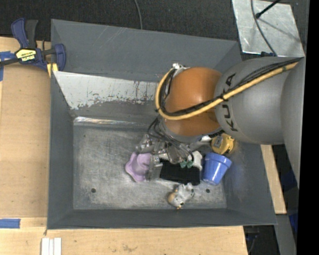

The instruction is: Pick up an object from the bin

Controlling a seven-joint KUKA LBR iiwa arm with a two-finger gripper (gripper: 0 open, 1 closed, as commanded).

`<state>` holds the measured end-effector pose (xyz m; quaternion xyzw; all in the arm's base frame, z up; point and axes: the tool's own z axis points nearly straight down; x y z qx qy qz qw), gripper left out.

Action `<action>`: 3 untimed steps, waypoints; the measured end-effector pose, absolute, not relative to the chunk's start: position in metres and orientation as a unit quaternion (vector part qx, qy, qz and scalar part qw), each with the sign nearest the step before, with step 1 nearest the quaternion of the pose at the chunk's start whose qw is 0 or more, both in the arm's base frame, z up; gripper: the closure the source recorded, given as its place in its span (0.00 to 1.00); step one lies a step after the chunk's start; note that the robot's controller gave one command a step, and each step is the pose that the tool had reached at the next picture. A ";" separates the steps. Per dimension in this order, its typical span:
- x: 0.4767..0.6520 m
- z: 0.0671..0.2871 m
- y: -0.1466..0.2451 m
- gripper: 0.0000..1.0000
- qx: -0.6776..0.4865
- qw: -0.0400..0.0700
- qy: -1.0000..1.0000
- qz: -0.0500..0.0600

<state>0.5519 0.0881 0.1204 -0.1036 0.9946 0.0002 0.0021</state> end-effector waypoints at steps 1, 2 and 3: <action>0.550 0.148 0.085 1.00 -0.113 0.001 0.994 0.000; 0.548 0.185 0.082 1.00 -0.117 0.001 0.993 0.000; 0.551 0.191 0.083 1.00 -0.117 0.005 0.993 0.000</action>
Offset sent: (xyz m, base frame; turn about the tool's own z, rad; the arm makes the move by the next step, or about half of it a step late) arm -0.0053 -0.0075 0.0731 -0.0297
